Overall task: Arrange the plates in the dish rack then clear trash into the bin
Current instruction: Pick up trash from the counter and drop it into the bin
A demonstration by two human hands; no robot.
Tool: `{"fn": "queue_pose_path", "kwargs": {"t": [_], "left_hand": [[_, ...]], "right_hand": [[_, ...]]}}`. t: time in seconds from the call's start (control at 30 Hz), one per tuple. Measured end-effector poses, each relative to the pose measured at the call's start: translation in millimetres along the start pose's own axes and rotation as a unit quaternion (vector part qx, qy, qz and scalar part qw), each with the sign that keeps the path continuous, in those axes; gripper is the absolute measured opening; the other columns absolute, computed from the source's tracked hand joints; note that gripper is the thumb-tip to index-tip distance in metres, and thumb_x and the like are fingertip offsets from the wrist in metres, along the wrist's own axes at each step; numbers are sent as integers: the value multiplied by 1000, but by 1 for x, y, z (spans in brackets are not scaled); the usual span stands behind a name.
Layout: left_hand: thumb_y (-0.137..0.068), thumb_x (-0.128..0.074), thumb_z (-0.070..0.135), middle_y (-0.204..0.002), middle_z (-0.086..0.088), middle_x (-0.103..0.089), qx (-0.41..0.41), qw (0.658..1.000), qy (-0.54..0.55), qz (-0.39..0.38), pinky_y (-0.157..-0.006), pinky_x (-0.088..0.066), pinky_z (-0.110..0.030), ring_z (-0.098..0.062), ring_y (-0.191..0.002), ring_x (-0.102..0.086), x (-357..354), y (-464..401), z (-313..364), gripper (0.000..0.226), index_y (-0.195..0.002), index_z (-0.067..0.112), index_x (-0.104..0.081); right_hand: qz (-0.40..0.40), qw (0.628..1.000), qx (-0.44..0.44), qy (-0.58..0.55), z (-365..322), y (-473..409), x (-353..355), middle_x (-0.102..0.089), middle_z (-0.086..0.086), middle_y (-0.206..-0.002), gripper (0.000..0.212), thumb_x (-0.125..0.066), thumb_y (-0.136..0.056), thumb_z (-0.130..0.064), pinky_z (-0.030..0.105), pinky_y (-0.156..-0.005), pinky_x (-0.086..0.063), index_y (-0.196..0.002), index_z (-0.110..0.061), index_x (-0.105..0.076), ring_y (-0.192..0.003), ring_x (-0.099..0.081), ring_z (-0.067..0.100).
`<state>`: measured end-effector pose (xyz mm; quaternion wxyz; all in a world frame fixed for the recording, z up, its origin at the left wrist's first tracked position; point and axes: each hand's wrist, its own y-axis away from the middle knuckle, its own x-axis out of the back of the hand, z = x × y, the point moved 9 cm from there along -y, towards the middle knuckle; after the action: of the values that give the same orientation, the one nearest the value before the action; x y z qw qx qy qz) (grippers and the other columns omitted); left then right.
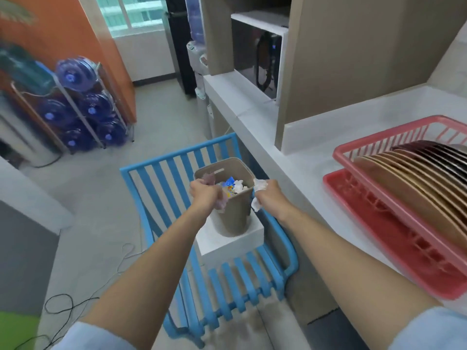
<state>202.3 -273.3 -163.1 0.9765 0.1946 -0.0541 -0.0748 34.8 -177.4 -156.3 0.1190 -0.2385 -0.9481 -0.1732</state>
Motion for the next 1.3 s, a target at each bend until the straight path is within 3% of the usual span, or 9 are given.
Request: {"fn": "queue_pose_path", "kwargs": {"t": [0.03, 0.1, 0.23, 0.37, 0.57, 0.83, 1.03, 1.2, 1.3], "left_hand": [[-38, -69, 3, -113, -25, -56, 4, 999, -35, 7, -54, -52, -30, -35, -92, -63, 3, -16, -1, 67, -99, 9, -41], [-55, -75, 2, -128, -17, -43, -7, 994, -107, 4, -60, -52, -28, -31, -111, -54, 7, -40, -6, 66, -110, 12, -39], [-60, -83, 23, -128, -7, -43, -72, 977, -190, -69, -77, -44, -28, -23, -113, -52, -7, -84, -4, 74, -118, 18, -37], [-66, -86, 20, -117, -1, -53, -121, 937, -317, -77, -70, -40, -32, -22, -101, -54, -16, -119, -6, 61, -109, 20, -42], [-82, -74, 33, -127, -12, -50, -170, 831, -522, -95, -91, -40, -38, -31, -113, -46, -39, -170, -22, 54, -123, 13, -46], [-90, -62, 25, -137, -13, -31, -192, 710, -674, -63, -96, -44, -40, -33, -125, -34, -49, -201, -31, 51, -137, 19, -43], [-93, -57, 12, -142, -14, -29, -125, 707, -681, -141, -93, -48, -43, -35, -120, -51, -59, -214, -49, 64, -150, 28, -32], [-95, -57, 18, -151, -14, -17, -137, 663, -723, -134, -99, -46, -43, -35, -131, -36, -60, -221, -54, 60, -150, 24, -32], [-91, -63, 21, -144, -12, -24, -117, 666, -723, -142, -100, -44, -42, -33, -129, -37, -55, -225, -49, 63, -146, 19, -33]], "right_hand": [[-4, 1000, -1, 8, 2, -14, -8, -41, -5, -55, 24, -48, -69, -3, 22, -45, -29, -59, -23, -39, -53, -38, 14], [-17, 999, 2, 30, 8, -41, -21, -49, -1, -72, 14, -55, -66, -14, 21, -50, -35, -73, -22, -48, -67, -47, 18], [-24, 994, 12, 104, 7, -88, -35, -59, 2, -109, 34, -60, -85, -12, 25, -70, -42, -118, -15, -55, -92, -55, 18], [-2, 983, 15, 182, 11, -122, -40, -55, 4, -112, 28, -61, -81, -19, 29, -75, -45, -104, -34, -57, -86, -53, 16], [-46, 974, 25, 221, 16, -176, -67, -63, 2, -105, 22, -62, -87, -6, 24, -63, -42, -100, -23, -55, -87, -57, 17], [-122, 943, 35, 308, 33, -210, -94, -42, 5, -133, 52, -70, -86, -21, 29, -105, -37, -134, -11, -53, -119, -52, 22], [-129, 938, 38, 319, 31, -221, -95, -47, 5, -136, 38, -60, -92, -20, 28, -100, -39, -129, -15, -59, -119, -52, 21], [-102, 950, 28, 294, 24, -222, -83, -57, 4, -129, 35, -56, -93, -16, 33, -99, -46, -127, -16, -61, -114, -57, 20], [-62, 963, 26, 263, 17, -217, -71, -60, 1, -124, 32, -56, -91, -14, 31, -95, -49, -123, -17, -64, -109, -59, 17]]}}
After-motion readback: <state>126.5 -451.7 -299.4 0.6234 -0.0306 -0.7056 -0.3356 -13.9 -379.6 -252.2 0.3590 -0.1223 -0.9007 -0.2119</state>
